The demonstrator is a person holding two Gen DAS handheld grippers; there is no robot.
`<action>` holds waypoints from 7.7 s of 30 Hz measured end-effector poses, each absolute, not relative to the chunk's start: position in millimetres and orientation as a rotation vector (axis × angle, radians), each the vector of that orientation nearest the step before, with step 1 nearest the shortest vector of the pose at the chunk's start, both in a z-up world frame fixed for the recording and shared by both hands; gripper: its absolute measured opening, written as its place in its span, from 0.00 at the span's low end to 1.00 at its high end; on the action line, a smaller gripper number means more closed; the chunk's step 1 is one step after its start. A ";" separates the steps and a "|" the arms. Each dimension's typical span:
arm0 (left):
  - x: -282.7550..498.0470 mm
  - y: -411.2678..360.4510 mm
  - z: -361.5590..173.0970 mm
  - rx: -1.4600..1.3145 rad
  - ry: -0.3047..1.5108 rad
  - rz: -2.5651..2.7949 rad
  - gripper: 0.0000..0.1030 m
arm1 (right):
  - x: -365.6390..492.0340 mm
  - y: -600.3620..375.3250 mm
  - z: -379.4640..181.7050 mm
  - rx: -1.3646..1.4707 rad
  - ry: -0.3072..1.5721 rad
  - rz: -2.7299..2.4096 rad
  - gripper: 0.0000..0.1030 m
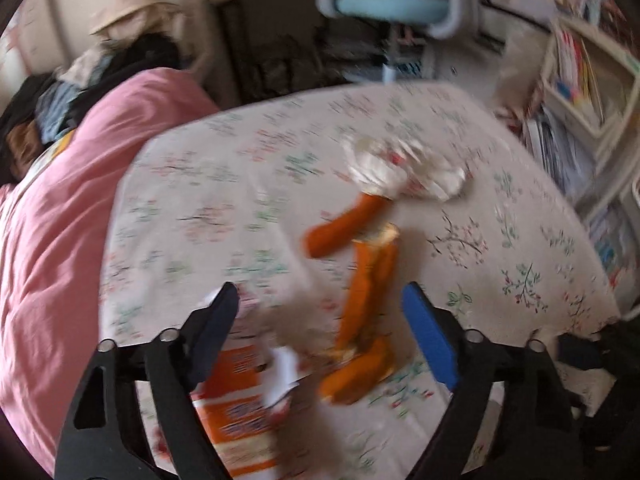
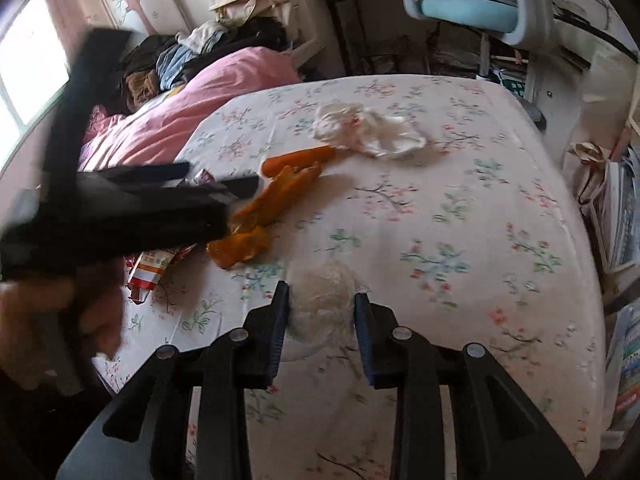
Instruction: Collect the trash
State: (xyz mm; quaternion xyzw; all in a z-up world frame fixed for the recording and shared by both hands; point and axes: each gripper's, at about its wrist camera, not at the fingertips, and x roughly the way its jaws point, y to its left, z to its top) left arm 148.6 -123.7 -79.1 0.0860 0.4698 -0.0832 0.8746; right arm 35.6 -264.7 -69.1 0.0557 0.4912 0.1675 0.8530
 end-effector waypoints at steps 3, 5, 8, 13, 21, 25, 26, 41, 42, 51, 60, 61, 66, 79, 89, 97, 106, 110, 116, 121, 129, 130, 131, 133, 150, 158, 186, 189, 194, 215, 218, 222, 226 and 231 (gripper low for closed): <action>156.5 -143.4 -97.2 0.237 1.012 -0.179 0.57 | 35.0 -272.2 -65.6 0.142 1.028 0.361 0.32; 161.1 -145.7 -103.7 0.198 1.031 -0.199 0.23 | 32.7 -274.3 -64.6 0.149 1.026 0.373 0.32; 161.3 -138.0 -94.5 0.127 1.018 -0.199 0.16 | 33.6 -275.6 -61.5 0.149 1.018 0.387 0.32; 135.4 -112.6 -51.1 -0.007 0.887 -0.250 0.15 | 31.7 -276.8 -55.8 0.162 0.989 0.404 0.32; 48.6 -65.9 -0.3 -0.082 0.731 -0.347 0.15 | -0.6 -246.6 -40.1 0.111 0.946 0.526 0.32; 6.9 -49.0 -7.4 -0.099 0.756 -0.356 0.15 | -39.8 -224.4 -39.6 0.090 0.971 0.605 0.33; -4.1 -45.2 -11.5 -0.099 0.767 -0.354 0.15 | -48.0 -219.8 -41.0 0.085 0.984 0.617 0.33; -138.8 -40.2 -107.7 -0.098 1.133 -0.365 0.16 | -140.1 -240.6 -76.4 0.124 1.070 0.323 0.69; -142.0 -42.3 -109.8 -0.078 1.135 -0.363 0.17 | -142.4 -247.1 -74.2 0.145 1.050 0.288 0.71; -152.6 -30.6 -75.3 0.011 0.919 -0.220 0.63 | -141.4 -255.6 -81.7 0.232 1.006 0.151 0.77; -147.3 -14.3 -60.8 -0.037 0.869 -0.150 0.79 | -147.1 -245.8 -97.6 0.173 1.052 0.151 0.80; -146.1 -14.2 -61.9 -0.044 0.872 -0.151 0.79 | -146.7 -245.0 -99.6 0.170 1.058 0.151 0.80; -142.9 -11.2 -63.4 -0.076 0.881 -0.155 0.79 | -146.9 -240.8 -105.5 0.166 1.077 0.151 0.80; -141.1 -9.6 -66.4 -0.093 0.891 -0.141 0.80 | -146.3 -238.0 -108.0 0.162 1.089 0.152 0.80; -138.7 -7.6 -69.7 -0.113 0.904 -0.131 0.81 | -146.7 -237.9 -108.8 0.163 1.090 0.152 0.80; -137.9 -6.3 -70.2 -0.125 0.905 -0.134 0.81 | -146.2 -236.2 -110.0 0.156 1.098 0.154 0.80; -137.1 -5.4 -70.5 -0.135 0.905 -0.134 0.81 | -146.6 -234.4 -111.6 0.154 1.103 0.156 0.80; -137.1 -5.7 -70.7 -0.135 0.907 -0.135 0.81 | -146.3 -234.6 -111.9 0.153 1.104 0.155 0.80; -137.2 -6.0 -71.5 -0.135 0.909 -0.136 0.81 | -146.8 -234.0 -112.6 0.152 1.107 0.155 0.80; -137.1 -6.0 -71.9 -0.138 0.909 -0.137 0.81 | -147.1 -233.5 -113.5 0.151 1.108 0.155 0.80; -137.1 -6.7 -71.5 -0.136 0.908 -0.138 0.81 | -147.8 -231.5 -115.3 0.147 1.112 0.155 0.80; -137.2 -6.2 -71.5 -0.136 0.907 -0.138 0.81 | -148.0 -231.5 -115.5 0.147 1.112 0.156 0.80; -137.2 -6.1 -71.5 -0.136 0.907 -0.138 0.81 | -148.3 -231.4 -115.6 0.147 1.113 0.155 0.80; -137.5 -6.6 -70.7 -0.137 0.905 -0.138 0.81 | -148.6 -231.2 -115.8 0.147 1.113 0.156 0.80; -139.1 -5.9 -65.2 -0.148 0.896 -0.141 0.81 | -148.2 -229.9 -115.5 0.146 1.114 0.156 0.80; -140.8 -5.2 -63.6 -0.148 0.891 -0.144 0.81 | -148.1 -228.9 -115.2 0.145 1.115 0.157 0.80; -141.9 5.3 -58.1 -0.177 0.873 -0.117 0.81 | -156.4 -212.2 -68.5 0.075 0.917 0.212 0.80; -139.5 8.0 -56.9 -0.190 0.867 -0.107 0.81 | -154.2 -210.0 -59.0 0.068 0.883 0.235 0.80; -121.8 17.1 -51.6 -0.238 0.873 -0.104 0.81 | -138.4 -209.8 -46.4 0.058 0.866 0.273 0.83; 82.0 11.4 -73.4 -0.088 1.020 -0.113 0.81 | 33.7 -196.7 -66.2 -0.038 0.966 0.353 0.83; 101.1 5.6 -86.0 -0.062 1.055 -0.126 0.81 | 44.8 -194.1 -72.5 -0.026 0.983 0.371 0.83; 114.8 -3.9 -99.7 -0.006 1.086 -0.141 0.81 | 55.9 -186.9 -82.6 -0.047 1.003 0.383 0.83; 124.2 -7.7 -107.9 0.019 1.108 -0.147 0.81 | 65.4 -182.6 -91.4 -0.046 1.023 0.392 0.83; 128.8 -11.4 -109.7 0.049 1.105 -0.150 0.81 | 72.9 -180.3 -97.0 -0.057 1.032 0.400 0.83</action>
